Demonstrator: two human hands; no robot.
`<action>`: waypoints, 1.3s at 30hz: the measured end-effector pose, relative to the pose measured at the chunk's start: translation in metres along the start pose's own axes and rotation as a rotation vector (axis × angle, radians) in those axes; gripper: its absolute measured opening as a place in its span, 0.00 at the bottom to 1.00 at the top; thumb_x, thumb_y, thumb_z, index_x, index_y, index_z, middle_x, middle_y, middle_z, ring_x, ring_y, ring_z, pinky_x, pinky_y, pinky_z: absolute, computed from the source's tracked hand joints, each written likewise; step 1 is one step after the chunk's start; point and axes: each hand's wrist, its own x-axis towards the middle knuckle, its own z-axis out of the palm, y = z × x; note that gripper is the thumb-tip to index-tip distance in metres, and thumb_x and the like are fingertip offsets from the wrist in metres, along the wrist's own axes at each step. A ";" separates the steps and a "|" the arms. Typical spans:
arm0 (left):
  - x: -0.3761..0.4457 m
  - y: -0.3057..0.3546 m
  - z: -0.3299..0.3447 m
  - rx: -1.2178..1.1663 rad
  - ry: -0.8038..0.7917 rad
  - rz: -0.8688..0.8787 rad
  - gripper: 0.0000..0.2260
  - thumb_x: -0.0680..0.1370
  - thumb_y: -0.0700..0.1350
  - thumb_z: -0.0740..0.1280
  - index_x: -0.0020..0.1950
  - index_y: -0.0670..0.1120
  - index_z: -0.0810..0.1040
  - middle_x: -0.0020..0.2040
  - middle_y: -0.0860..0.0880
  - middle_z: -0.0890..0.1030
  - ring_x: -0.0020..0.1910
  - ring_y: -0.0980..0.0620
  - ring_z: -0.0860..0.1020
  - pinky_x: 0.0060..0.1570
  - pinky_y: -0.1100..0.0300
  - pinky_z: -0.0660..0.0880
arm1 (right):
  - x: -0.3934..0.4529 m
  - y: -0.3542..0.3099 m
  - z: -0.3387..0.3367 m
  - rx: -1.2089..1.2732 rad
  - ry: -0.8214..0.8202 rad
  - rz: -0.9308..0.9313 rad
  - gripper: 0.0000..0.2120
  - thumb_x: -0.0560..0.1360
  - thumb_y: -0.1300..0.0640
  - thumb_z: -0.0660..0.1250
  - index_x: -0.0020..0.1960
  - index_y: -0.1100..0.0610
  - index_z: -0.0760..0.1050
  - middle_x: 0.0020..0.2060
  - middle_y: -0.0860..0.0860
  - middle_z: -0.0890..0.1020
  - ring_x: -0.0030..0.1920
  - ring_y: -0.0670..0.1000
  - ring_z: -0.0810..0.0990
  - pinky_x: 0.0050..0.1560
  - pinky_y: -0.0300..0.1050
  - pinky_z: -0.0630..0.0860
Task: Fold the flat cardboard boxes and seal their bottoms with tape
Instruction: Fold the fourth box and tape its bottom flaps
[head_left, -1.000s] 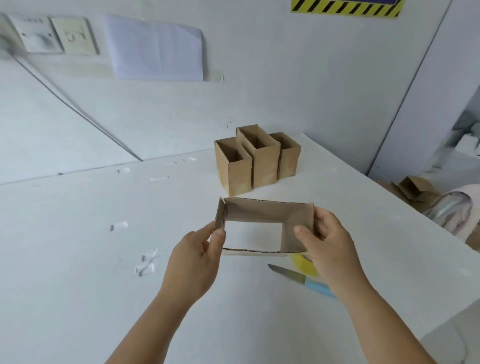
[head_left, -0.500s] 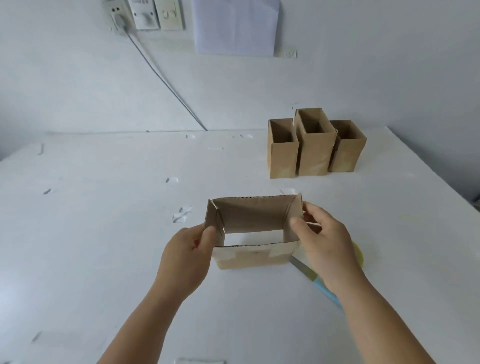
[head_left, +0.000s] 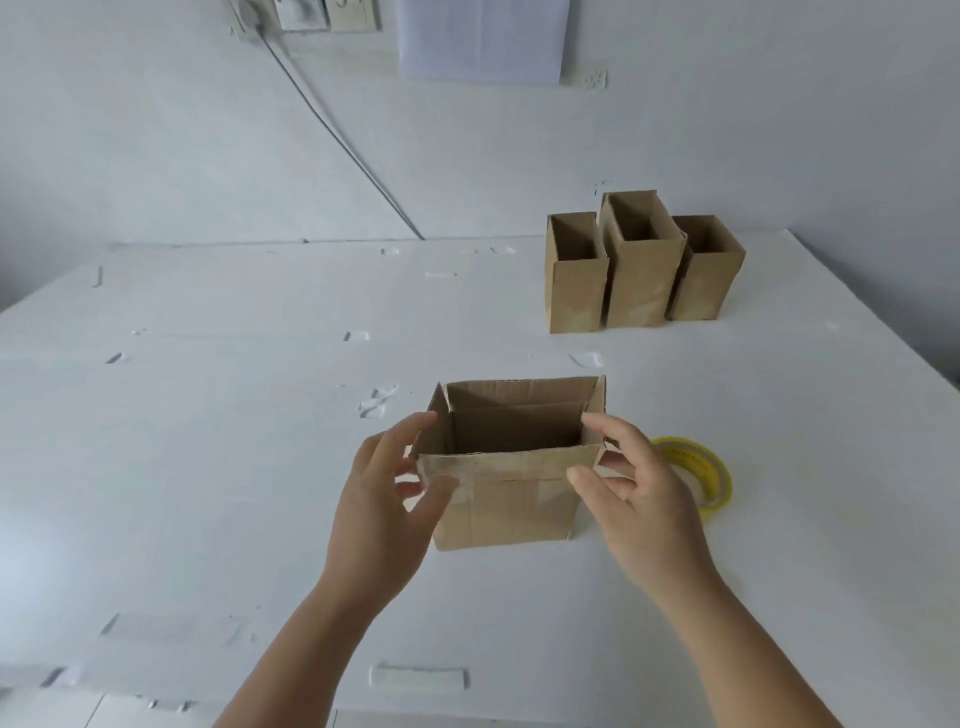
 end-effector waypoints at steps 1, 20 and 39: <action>-0.001 -0.002 0.000 0.013 0.008 0.035 0.23 0.75 0.39 0.71 0.58 0.65 0.71 0.56 0.62 0.73 0.50 0.64 0.76 0.45 0.73 0.75 | -0.001 0.002 0.001 -0.054 0.024 -0.046 0.18 0.73 0.61 0.70 0.53 0.38 0.73 0.49 0.37 0.76 0.51 0.42 0.78 0.47 0.25 0.71; 0.012 -0.026 -0.002 0.024 -0.029 0.119 0.16 0.78 0.40 0.66 0.49 0.64 0.76 0.49 0.66 0.81 0.50 0.65 0.79 0.50 0.76 0.72 | 0.005 0.006 0.008 -0.367 0.039 -0.450 0.05 0.74 0.57 0.65 0.45 0.48 0.70 0.58 0.48 0.81 0.53 0.46 0.81 0.45 0.32 0.74; 0.114 0.008 -0.008 0.388 -0.243 0.177 0.12 0.77 0.51 0.67 0.59 0.54 0.80 0.54 0.58 0.79 0.55 0.58 0.76 0.54 0.61 0.72 | 0.010 0.014 0.016 -0.273 0.098 -0.380 0.08 0.75 0.62 0.66 0.47 0.51 0.69 0.59 0.41 0.73 0.55 0.46 0.77 0.47 0.44 0.81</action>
